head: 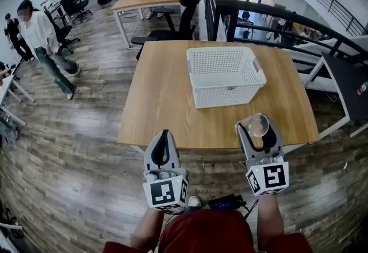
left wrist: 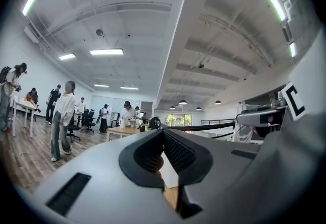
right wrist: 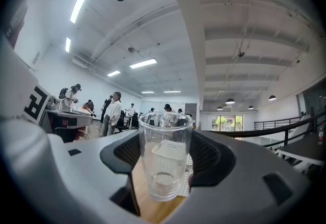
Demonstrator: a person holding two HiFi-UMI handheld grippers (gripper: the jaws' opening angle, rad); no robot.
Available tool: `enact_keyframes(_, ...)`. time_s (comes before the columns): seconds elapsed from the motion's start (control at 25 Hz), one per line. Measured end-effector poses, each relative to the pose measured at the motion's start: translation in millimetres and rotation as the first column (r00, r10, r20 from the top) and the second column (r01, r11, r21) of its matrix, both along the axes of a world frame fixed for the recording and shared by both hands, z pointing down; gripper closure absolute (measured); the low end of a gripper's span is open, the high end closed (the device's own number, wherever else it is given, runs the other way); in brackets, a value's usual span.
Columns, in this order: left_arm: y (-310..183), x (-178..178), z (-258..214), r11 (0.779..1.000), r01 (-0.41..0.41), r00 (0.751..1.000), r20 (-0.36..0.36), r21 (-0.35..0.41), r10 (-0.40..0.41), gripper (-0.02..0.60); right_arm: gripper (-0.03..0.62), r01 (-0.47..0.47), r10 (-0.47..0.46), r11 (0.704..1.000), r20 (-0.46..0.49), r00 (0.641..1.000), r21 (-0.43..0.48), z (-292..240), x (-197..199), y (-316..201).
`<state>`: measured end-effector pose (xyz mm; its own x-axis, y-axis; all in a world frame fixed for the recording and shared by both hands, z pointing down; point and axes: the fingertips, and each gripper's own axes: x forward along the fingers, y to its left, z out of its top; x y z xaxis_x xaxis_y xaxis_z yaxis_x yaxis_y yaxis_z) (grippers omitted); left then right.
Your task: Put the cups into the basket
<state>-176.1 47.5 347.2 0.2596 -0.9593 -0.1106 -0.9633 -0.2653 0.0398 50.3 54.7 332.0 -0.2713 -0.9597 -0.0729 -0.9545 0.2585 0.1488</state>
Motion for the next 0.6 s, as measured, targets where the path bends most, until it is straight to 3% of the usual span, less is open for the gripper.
enact_keyframes(0.6,-49,24,4,1.0,-0.011,1.0,0.002,-0.017,0.011,0.575,0.318,0.012,-0.012,1.0,0.01,1.0,-0.027,10,18,-45)
